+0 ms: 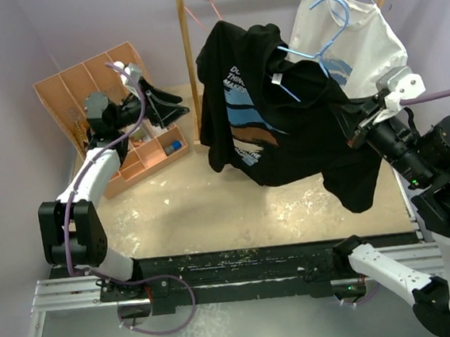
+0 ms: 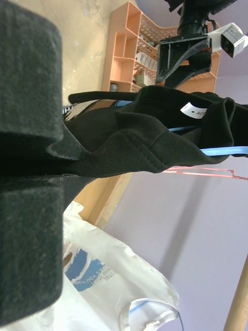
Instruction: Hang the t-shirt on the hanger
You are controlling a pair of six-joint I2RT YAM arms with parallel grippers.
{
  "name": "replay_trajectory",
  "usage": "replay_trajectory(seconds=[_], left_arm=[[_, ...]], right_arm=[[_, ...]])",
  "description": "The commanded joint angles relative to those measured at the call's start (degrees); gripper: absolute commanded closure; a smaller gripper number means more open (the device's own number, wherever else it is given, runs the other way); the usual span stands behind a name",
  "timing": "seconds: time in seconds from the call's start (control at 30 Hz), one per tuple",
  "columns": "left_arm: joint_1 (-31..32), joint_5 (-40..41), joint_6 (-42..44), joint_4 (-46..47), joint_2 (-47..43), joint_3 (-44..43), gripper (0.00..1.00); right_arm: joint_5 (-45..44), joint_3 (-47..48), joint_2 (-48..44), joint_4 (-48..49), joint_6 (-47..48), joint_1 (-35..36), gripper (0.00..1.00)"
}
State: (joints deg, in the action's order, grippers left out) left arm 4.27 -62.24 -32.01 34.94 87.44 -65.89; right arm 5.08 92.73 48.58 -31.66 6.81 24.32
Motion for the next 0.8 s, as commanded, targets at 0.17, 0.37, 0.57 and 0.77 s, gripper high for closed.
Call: replay_trajectory(seconds=[0.17, 0.37, 0.57, 0.77], left_arm=[[7.96, 1.63, -0.98, 3.26, 0.55, -1.31, 0.34], [6.13, 6.12, 6.3, -2.75, -2.61, -1.45, 0.32], [5.72, 4.28, 2.25, -0.31, 0.27, -2.65, 0.3], [7.57, 6.96, -3.33, 2.49, 5.94, -7.3, 0.31]], right_arm=[[-6.75, 1.7, 3.24, 5.92, -2.11, -0.12, 1.0], [-6.06, 3.22, 10.88, -5.17, -3.82, -0.06, 1.0], [-4.3, 1.47, 8.22, -5.65, -4.21, -0.06, 1.0], [-2.79, 0.92, 6.95, -5.18, -4.56, -0.06, 1.0]])
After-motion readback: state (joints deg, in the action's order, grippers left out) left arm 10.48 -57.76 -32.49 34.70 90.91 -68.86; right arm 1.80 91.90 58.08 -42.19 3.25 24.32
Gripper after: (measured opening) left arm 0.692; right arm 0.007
